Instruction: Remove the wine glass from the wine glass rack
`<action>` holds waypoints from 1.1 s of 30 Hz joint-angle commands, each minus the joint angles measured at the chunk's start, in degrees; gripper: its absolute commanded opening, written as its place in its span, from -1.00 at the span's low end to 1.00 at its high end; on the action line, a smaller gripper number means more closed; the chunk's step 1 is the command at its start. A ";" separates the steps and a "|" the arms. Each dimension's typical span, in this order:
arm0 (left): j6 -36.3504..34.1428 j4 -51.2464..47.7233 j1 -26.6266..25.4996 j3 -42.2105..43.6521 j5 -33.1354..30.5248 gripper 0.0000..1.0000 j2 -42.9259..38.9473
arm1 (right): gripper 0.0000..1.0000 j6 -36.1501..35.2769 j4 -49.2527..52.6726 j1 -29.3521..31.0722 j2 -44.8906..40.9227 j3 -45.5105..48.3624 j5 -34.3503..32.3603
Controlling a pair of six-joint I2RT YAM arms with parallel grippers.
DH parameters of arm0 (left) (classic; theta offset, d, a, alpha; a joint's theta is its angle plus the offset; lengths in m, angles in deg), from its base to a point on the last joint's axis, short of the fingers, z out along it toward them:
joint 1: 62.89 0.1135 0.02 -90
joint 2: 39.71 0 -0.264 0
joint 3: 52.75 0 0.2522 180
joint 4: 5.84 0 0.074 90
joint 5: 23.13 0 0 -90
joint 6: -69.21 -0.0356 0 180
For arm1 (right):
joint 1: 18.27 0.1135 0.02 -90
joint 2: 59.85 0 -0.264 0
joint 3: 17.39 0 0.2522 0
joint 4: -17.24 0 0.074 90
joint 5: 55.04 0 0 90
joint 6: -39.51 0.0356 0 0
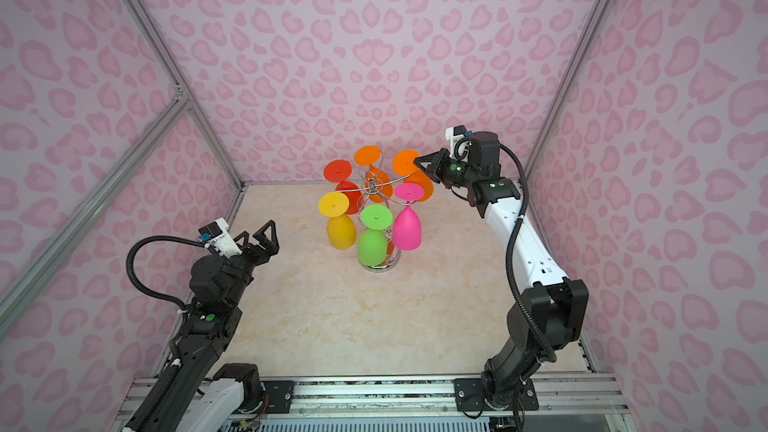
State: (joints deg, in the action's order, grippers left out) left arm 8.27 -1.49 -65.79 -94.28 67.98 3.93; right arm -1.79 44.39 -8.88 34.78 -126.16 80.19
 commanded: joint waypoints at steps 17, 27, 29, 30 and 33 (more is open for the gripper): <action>0.05 1.32 0.04 0.08 -0.07 0.98 0.39 | -1.00 0.68 -2.04 0.96 -2.62 3.45 1.09; 0.23 1.37 0.15 0.26 -0.05 0.98 0.29 | -1.00 2.59 -4.26 2.29 -1.35 2.68 1.19; 0.21 1.36 0.11 0.35 -0.12 0.98 0.37 | -1.00 3.16 -4.88 2.46 -0.73 2.16 1.17; 0.23 1.40 0.11 0.35 -0.05 0.98 0.39 | -1.00 3.59 -5.28 2.54 -0.35 1.87 1.26; 0.21 1.32 0.08 0.35 -0.07 0.98 0.25 | -1.00 4.62 -6.35 2.81 1.03 0.73 1.59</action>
State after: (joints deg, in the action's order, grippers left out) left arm 8.27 -1.49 -65.79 -94.07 67.98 4.49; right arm 1.47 41.81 -6.30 34.78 -124.67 81.18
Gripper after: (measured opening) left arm 0.990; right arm 0.049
